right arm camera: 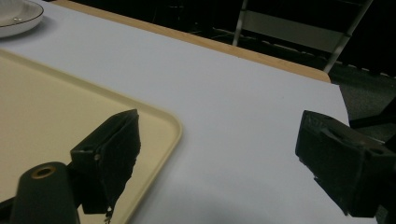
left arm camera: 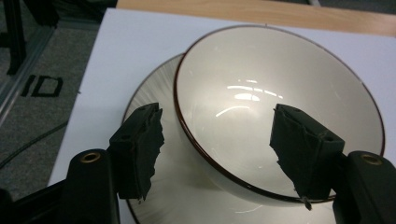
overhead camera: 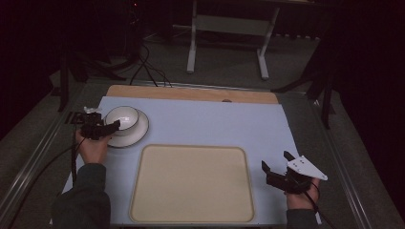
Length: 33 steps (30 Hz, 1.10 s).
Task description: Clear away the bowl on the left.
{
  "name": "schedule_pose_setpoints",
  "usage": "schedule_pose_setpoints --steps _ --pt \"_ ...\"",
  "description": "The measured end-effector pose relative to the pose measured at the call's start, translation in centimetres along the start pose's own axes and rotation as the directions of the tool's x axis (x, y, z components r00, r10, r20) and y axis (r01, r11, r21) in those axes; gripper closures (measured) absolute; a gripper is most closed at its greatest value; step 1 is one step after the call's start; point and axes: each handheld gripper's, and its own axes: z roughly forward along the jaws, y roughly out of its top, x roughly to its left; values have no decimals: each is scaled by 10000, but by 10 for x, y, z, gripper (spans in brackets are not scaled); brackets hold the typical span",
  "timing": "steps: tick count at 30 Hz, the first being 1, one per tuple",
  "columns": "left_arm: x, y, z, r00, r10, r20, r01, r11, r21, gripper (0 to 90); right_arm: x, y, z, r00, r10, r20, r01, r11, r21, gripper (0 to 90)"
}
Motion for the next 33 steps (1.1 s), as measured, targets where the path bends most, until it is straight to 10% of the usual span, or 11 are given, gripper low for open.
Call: schedule_pose_setpoints --steps 19,33 --pt "0 -3 14 9938 -1082 -240 1102 9880 1085 592 0 0 -2 10000 26 58 -26 9999 -108 136" --pt "2 -4 16 9711 -2380 -167 2383 9639 1187 807 0 1 -3 10000 -3 81 4 9999 -166 136"
